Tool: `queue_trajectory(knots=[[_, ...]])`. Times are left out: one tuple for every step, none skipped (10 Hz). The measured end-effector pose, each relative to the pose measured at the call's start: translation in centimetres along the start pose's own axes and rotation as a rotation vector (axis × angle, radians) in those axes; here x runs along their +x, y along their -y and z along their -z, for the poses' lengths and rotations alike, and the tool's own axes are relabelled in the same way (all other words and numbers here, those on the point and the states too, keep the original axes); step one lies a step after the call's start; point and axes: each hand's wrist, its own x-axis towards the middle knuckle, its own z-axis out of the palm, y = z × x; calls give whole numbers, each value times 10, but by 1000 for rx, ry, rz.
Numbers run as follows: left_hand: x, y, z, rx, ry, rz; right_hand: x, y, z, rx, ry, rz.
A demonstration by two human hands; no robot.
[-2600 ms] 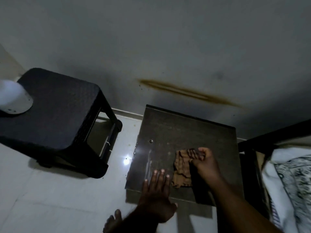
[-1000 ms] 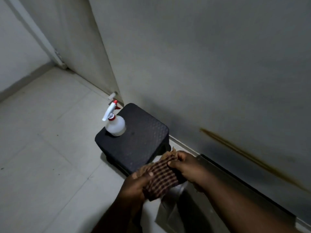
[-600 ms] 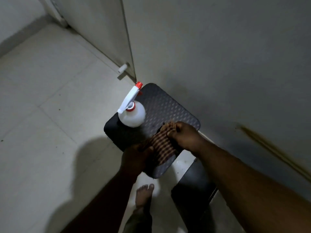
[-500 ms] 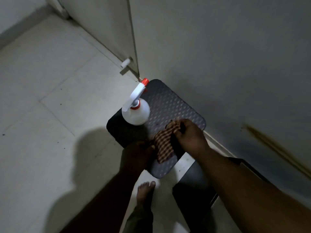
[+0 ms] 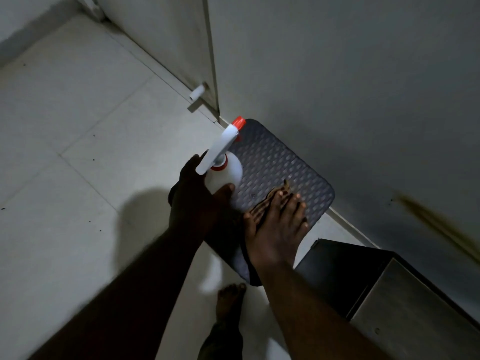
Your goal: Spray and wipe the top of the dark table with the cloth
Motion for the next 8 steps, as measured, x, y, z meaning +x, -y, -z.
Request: queue_trajectory(knots=[[6,2,0,33,12,-13,5,1,-4,-14,-6,16],[15,3,-2,46,42,-36,11,1,-1,-20,-4,40],[20,3,-4,47,67,-73,13,2,4,-20,8,49],[21,4,-6,43,64,-108,16,2,8,-38,21,57],[21,3,-5,48,74,-123,15,1,15,-24,58,65],[16,-1,-2,57,134,-130,10,-6,28,6,91,92],[4,-20,5,-45,151,75,0,-23,50,55,71,74],[-37,-35,4,35,0,86,-14,-54,76,61,35,21]])
